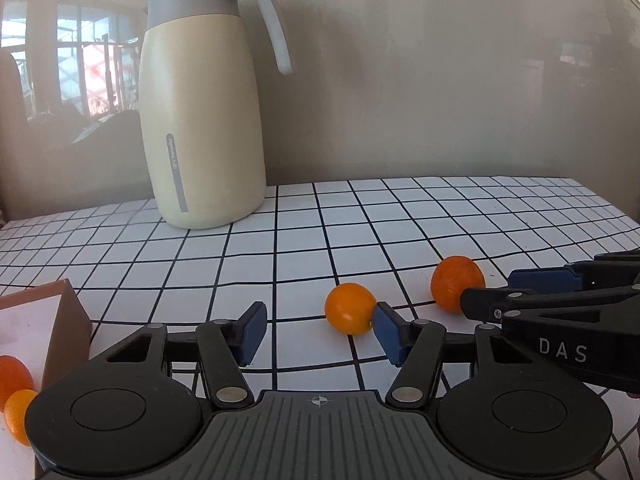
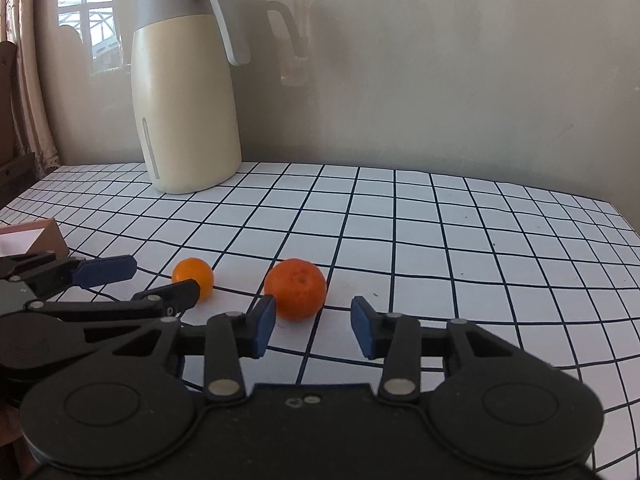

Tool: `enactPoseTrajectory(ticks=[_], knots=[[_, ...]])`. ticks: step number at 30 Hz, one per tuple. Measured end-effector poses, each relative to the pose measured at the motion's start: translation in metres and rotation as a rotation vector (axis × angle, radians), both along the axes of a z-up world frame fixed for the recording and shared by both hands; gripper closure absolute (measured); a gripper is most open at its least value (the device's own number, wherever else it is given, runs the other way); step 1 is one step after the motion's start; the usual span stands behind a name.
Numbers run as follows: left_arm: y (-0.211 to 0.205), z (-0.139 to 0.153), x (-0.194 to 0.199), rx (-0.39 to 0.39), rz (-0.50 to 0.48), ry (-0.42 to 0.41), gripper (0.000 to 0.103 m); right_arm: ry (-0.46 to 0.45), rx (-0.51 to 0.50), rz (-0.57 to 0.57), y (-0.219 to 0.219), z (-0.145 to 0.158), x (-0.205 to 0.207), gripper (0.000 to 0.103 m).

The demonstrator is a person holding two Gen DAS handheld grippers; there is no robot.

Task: Organize fruits
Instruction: 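Grasp the mandarin with the right tool while the left tool approaches a kumquat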

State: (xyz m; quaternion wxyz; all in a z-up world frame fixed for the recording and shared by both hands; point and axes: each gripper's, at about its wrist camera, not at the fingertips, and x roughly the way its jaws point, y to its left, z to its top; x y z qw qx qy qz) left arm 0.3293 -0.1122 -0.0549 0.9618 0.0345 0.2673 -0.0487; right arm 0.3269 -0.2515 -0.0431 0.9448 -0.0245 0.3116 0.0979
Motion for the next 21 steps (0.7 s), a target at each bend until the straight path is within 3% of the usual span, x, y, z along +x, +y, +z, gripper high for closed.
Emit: enactPoseTrajectory(ticks=[21], knots=[[0.005, 0.0, 0.019, -0.048, -0.003, 0.018, 0.043, -0.022, 0.005, -0.006, 0.001, -0.003, 0.014, 0.065]])
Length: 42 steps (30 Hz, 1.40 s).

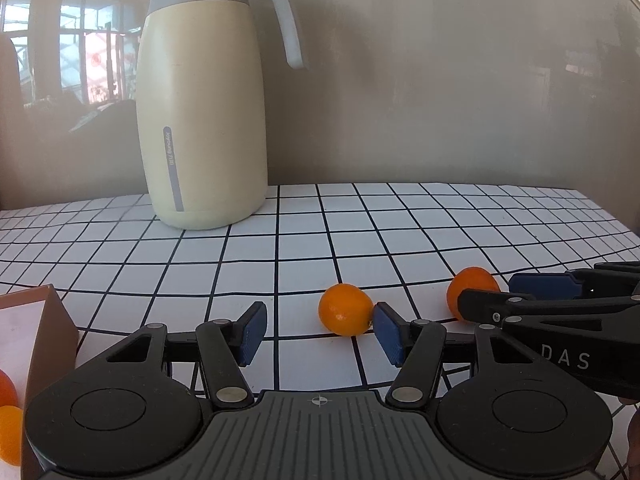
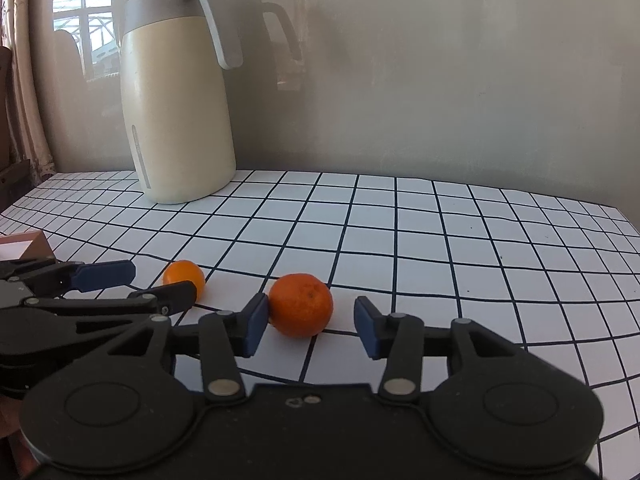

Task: Organize fruits
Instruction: 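Grasp the mandarin with the right tool while the left tool approaches a kumquat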

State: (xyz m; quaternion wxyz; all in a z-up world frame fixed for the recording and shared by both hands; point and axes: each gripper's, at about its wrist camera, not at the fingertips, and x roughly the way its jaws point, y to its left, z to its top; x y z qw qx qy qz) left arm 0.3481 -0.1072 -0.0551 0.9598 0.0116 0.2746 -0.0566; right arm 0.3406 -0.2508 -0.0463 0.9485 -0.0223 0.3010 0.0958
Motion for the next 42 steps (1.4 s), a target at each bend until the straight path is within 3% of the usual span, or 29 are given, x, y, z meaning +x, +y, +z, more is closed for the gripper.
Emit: enactPoseTrajectory(ticks=[5, 8, 10, 21, 26, 29, 42], knots=[[-0.002, -0.002, 0.007, -0.009, -0.013, 0.023, 0.047, 0.009, 0.013, 0.008, -0.001, 0.0, -0.001, 0.066], [-0.003, -0.003, 0.01, -0.03, -0.034, 0.032, 0.058, 0.011, 0.022, 0.006, -0.001, -0.001, 0.0, 0.066], [-0.004, -0.005, 0.013, -0.039, -0.052, 0.053, 0.071, 0.014, 0.019, 0.008, 0.0, -0.002, 0.002, 0.066], [0.027, -0.006, 0.013, -0.055, 0.014, 0.057, 0.071, 0.03, 0.023, 0.008, 0.009, -0.008, 0.01, 0.067], [0.023, -0.007, 0.018, -0.032, 0.011, 0.06, 0.071, 0.033, 0.016, 0.007, 0.012, -0.01, 0.013, 0.067], [0.024, -0.007, 0.019, -0.037, 0.01, 0.061, 0.071, 0.029, 0.009, 0.007, 0.013, -0.01, 0.013, 0.073], [0.018, -0.007, 0.021, -0.011, -0.007, 0.059, 0.071, 0.03, -0.015, 0.014, 0.016, -0.01, 0.013, 0.073]])
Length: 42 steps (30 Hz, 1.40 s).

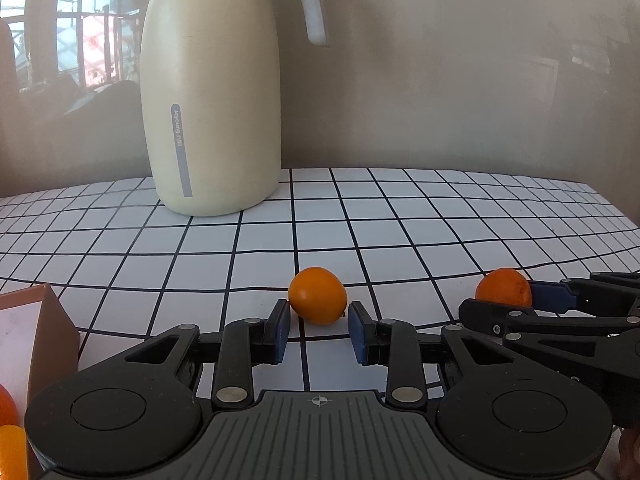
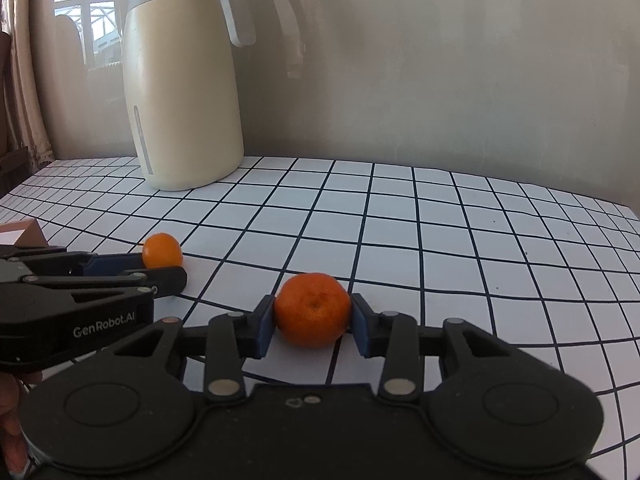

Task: Organize fruits
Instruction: 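Grasp the mandarin with the right tool while the left tool approaches a kumquat, then grasp the small orange kumquat with the left tool while the right tool holds the mandarin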

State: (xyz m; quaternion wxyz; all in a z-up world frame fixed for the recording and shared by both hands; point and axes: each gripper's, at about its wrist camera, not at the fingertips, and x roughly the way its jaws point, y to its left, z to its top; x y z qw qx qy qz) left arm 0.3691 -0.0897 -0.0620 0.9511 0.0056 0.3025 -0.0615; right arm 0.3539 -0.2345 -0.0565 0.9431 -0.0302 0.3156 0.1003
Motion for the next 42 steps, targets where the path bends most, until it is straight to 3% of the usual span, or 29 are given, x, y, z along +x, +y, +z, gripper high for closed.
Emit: enactPoseTrajectory(ticks=[6, 12, 15, 19, 27, 29, 32, 33, 35, 36, 37, 42], knots=[[-0.002, 0.001, -0.013, 0.002, -0.027, -0.011, 0.073, 0.006, -0.039, 0.014, 0.004, 0.001, -0.007, 0.074], [-0.005, 0.014, -0.049, 0.013, -0.029, -0.076, 0.074, -0.015, -0.054, 0.012, 0.003, 0.012, -0.03, 0.074], [-0.003, 0.03, -0.07, 0.018, -0.025, -0.125, 0.087, -0.05, -0.061, 0.016, 0.001, 0.024, -0.047, 0.074], [0.004, 0.044, -0.095, 0.019, -0.019, -0.157, 0.087, -0.079, -0.054, 0.012, -0.003, 0.037, -0.067, 0.074], [0.006, 0.019, -0.097, 0.074, -0.018, -0.084, 0.086, -0.073, -0.066, 0.005, -0.01, 0.037, -0.086, 0.074], [0.007, 0.019, -0.103, 0.069, -0.022, -0.085, 0.086, -0.075, -0.065, -0.001, -0.012, 0.038, -0.084, 0.074], [0.002, 0.019, -0.115, 0.127, -0.007, -0.11, 0.086, -0.067, -0.056, -0.001, -0.014, 0.036, -0.081, 0.074], [0.002, 0.019, -0.119, 0.126, -0.016, -0.109, 0.083, -0.066, -0.054, 0.002, -0.013, 0.035, -0.08, 0.074], [-0.001, 0.015, -0.128, 0.156, -0.026, -0.128, 0.065, -0.069, -0.051, 0.012, -0.011, 0.036, -0.08, 0.074], [-0.002, 0.015, -0.132, 0.164, -0.019, -0.13, 0.039, -0.072, -0.049, 0.017, -0.01, 0.036, -0.082, 0.074], [-0.002, 0.014, -0.135, 0.16, -0.012, -0.134, 0.025, -0.074, -0.045, 0.02, -0.01, 0.037, -0.082, 0.074], [-0.004, 0.01, -0.144, 0.185, 0.031, -0.144, 0.024, -0.08, -0.033, 0.027, -0.011, 0.039, -0.086, 0.074]])
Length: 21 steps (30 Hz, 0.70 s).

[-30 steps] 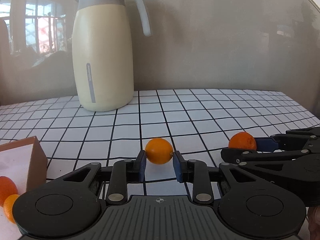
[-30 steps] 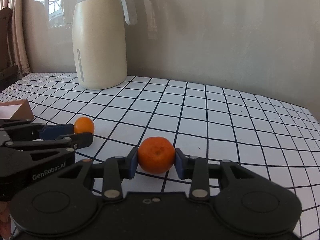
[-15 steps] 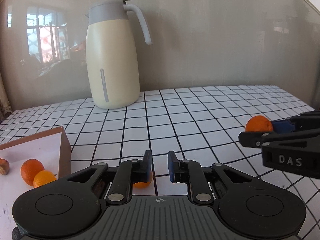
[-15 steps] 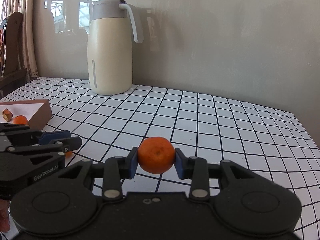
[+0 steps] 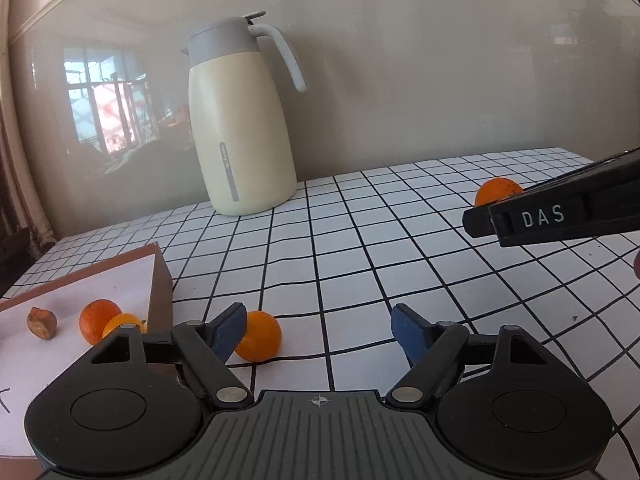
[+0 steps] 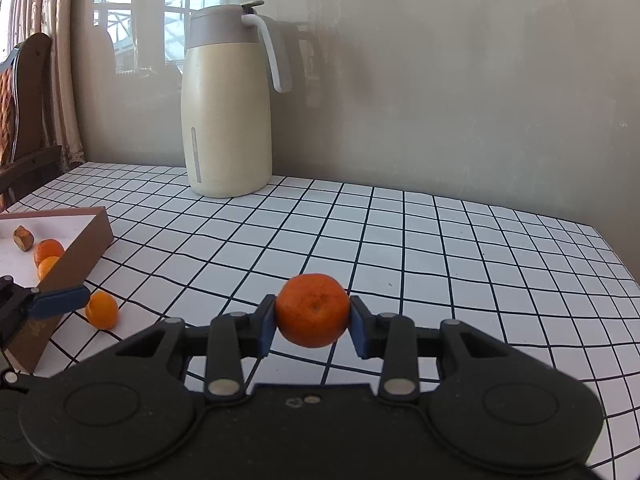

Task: Organize fruits
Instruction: 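Grasp the small orange kumquat with the left tool while the right tool holds the mandarin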

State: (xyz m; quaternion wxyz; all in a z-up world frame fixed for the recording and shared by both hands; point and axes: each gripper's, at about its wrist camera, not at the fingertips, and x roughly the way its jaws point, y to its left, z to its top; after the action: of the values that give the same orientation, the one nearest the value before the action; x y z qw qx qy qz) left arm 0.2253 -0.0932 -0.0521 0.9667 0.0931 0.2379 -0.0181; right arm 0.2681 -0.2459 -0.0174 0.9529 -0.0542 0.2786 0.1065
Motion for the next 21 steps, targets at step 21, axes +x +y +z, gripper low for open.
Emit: enactPoseTrajectory(ticks=[21], knots=[[0.009, -0.007, 0.007, -0.023, 0.157, 0.086, 0.04, 0.051, -0.023, 0.0, -0.01, -0.013, -0.003, 0.074]])
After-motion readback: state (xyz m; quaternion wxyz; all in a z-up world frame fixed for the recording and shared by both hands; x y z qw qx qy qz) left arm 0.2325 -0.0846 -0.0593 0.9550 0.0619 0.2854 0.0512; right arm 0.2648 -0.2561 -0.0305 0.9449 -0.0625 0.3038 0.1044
